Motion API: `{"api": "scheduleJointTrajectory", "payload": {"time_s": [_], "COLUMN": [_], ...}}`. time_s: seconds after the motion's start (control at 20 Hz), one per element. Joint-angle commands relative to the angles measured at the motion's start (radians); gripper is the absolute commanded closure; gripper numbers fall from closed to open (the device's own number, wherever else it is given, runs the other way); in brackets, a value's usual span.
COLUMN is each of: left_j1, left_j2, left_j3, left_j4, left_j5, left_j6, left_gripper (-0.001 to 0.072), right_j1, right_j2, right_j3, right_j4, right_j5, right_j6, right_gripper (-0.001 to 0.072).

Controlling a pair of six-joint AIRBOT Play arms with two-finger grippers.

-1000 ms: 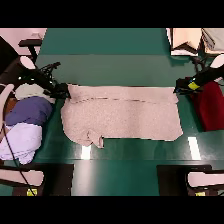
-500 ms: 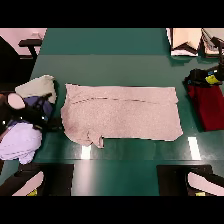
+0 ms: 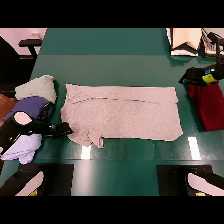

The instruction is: Fold the shirts.

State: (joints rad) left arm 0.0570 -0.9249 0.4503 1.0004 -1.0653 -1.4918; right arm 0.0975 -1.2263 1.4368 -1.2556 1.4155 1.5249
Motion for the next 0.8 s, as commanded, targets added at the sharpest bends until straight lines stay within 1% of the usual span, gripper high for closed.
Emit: {"api": "scheduleJointTrajectory", "payload": {"time_s": [0.0, 0.05, 0.1, 0.15, 0.2, 0.3, 0.45, 0.5, 0.55, 0.6, 0.7, 0.75], "left_j1": [0.000, 0.000, 0.000, 0.000, 0.000, 0.000, 0.000, 0.000, 0.000, 0.000, 0.000, 0.000], "left_j2": [0.002, 0.002, 0.002, 0.002, 0.003, 0.020, 0.071, 0.076, 0.076, 0.076, 0.076, 0.076], "left_j3": [-0.019, -0.019, -0.019, -0.018, -0.010, 0.037, 0.125, 0.146, 0.163, 0.171, 0.171, 0.171], "left_j4": [-0.024, -0.024, -0.026, -0.028, -0.029, -0.019, 0.011, 0.010, 0.008, 0.006, 0.005, 0.004], "left_j5": [0.051, 0.043, 0.043, 0.043, 0.027, -0.055, -0.144, -0.151, -0.155, -0.154, -0.150, -0.151], "left_j6": [0.008, 0.011, 0.019, 0.026, 0.040, 0.079, 0.087, 0.087, 0.086, 0.086, 0.086, 0.085], "left_gripper": [0.0411, 0.0563, 0.0591, 0.0593, 0.0683, 0.0683, 0.0683, 0.0683, 0.0682, 0.0682, 0.0682, 0.0682], "right_j1": [0.006, 0.006, 0.005, 0.004, -0.004, -0.050, -0.190, -0.247, -0.299, -0.351, -0.406, -0.412], "right_j2": [0.001, 0.001, 0.001, 0.001, 0.001, 0.029, 0.131, 0.164, 0.190, 0.212, 0.245, 0.258], "right_j3": [0.000, 0.000, 0.000, 0.000, -0.002, -0.071, -0.332, -0.440, -0.540, -0.643, -0.811, -0.877], "right_j4": [0.007, 0.007, 0.007, 0.000, -0.005, -0.003, -0.004, -0.003, 0.002, 0.008, 0.010, 0.035], "right_j5": [0.011, 0.029, 0.049, 0.069, 0.094, 0.130, 0.128, 0.123, 0.119, 0.114, 0.068, 0.032], "right_j6": [0.000, 0.000, 0.000, 0.000, 0.000, 0.000, 0.000, 0.000, 0.000, 0.000, 0.000, -0.012], "right_gripper": [0.0325, 0.0325, 0.0325, 0.0325, 0.0325, 0.0325, 0.0323, 0.0297, 0.0182, 0.0171, 0.0204, 0.0258]}}
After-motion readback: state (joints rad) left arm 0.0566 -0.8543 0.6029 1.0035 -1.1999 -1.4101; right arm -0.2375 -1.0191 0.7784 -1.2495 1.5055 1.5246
